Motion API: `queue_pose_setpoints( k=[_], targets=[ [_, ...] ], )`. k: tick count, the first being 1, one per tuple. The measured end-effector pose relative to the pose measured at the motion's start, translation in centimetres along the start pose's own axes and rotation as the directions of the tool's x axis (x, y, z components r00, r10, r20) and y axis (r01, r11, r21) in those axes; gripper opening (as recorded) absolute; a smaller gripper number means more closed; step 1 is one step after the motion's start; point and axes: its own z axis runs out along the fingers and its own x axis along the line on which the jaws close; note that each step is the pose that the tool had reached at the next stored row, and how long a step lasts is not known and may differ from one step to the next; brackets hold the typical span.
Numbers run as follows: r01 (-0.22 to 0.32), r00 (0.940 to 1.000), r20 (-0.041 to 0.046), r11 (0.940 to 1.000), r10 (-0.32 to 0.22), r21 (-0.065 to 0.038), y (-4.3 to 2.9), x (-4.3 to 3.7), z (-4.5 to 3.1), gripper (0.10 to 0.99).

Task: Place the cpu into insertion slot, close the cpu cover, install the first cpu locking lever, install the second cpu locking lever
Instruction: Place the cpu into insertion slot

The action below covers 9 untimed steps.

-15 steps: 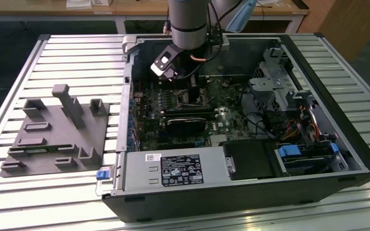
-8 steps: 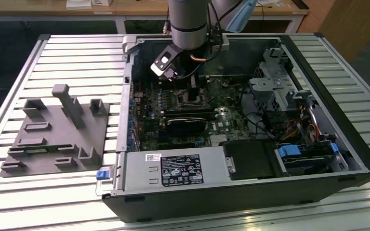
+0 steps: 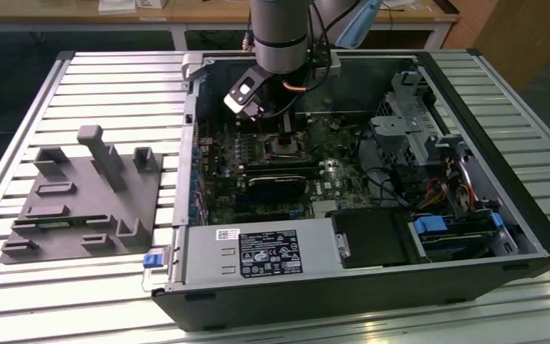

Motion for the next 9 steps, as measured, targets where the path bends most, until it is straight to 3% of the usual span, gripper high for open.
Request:
queue_pose_setpoints(
  k=[2, 6, 7, 9],
  targets=[
    [0.0, 1.0, 0.0004, 1.0, 0.0, 0.0, 0.0, 0.0, 0.0, 0.106],
    [0.0, 1.0, 0.0012, 1.0, 0.0, 0.0, 0.0, 0.0, 0.0, 0.106],
    [0.0, 1.0, 0.0013, 1.0, 0.0, 0.005, 0.01, 0.01, 0.02, 0.106],
    [0.0, 1.0, 0.0016, 0.9993, 0.0, 0.037, 0.18, 0.01, 0.06, 0.106]
  ],
)
